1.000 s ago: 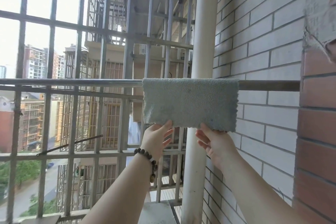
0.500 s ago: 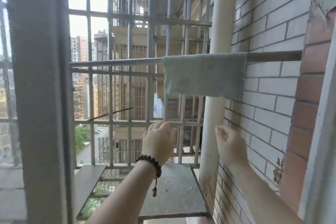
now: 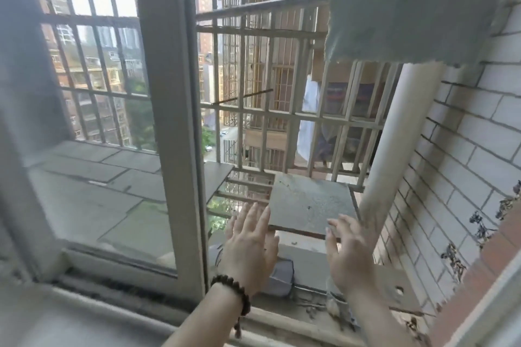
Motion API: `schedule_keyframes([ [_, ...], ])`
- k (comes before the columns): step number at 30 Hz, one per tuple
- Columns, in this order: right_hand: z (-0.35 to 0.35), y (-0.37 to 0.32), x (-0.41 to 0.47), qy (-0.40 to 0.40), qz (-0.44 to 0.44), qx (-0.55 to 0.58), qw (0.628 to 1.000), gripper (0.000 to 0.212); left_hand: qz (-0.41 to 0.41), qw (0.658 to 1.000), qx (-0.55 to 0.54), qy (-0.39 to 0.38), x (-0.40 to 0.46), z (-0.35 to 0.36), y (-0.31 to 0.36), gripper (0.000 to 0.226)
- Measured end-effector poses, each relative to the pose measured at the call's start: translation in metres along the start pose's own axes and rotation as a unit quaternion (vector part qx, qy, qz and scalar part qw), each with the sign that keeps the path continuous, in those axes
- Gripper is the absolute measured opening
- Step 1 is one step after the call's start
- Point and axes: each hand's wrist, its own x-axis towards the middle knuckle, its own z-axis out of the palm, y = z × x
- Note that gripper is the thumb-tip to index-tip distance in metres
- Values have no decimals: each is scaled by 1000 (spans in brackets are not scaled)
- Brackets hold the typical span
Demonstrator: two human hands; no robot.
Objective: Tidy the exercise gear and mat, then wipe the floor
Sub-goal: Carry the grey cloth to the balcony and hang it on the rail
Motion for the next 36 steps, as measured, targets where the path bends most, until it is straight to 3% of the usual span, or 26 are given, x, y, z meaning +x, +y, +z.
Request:
schedule_keyframes([
  [8, 21, 0, -81, -101, 4, -29, 994, 31, -43, 999, 1, -24, -81, 20, -16, 66],
  [12, 34, -15, -130, -140, -17, -16, 990, 49, -79, 995, 7, -55, -144, 25, -29, 66],
  [16, 45, -50, -189, -207, -67, -3, 976, 32, -156, 986, 31, -47, -226, 11, -51, 71],
  [20, 53, -92, -261, -270, -127, 43, 953, 31, -247, 968, 50, -13, -325, -17, -79, 76],
  [26, 50, -158, -376, -334, -243, 90, 906, 27, -405, 910, 87, 19, -479, -72, -102, 74],
  [36, 37, -271, -548, -425, -424, 177, 780, 28, -628, 761, 122, 109, -703, -154, -98, 69],
])
